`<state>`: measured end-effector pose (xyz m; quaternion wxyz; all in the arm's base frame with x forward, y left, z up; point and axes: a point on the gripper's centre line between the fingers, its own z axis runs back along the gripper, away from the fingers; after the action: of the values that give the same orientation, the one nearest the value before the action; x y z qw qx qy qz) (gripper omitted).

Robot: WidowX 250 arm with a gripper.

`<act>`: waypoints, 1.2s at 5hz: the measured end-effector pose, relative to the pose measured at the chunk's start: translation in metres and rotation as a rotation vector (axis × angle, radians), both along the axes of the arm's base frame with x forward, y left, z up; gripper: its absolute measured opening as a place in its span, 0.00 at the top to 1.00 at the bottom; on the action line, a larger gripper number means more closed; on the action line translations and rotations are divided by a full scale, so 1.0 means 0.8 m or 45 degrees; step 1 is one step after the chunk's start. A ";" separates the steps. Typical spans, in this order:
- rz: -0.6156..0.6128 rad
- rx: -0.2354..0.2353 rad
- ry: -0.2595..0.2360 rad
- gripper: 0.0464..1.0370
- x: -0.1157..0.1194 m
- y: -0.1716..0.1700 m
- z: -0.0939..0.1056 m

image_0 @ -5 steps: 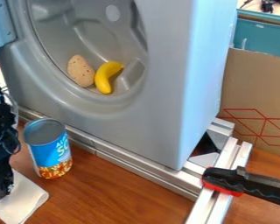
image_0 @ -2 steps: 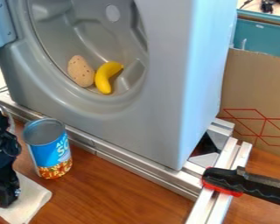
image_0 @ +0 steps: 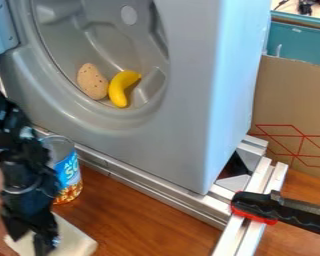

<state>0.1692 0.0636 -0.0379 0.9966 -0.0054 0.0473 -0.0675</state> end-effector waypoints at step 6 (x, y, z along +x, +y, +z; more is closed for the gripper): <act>-0.050 -0.203 0.010 0.04 0.032 -0.158 0.001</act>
<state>0.1946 -0.0631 -0.0368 0.9913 -0.0839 0.0457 -0.0907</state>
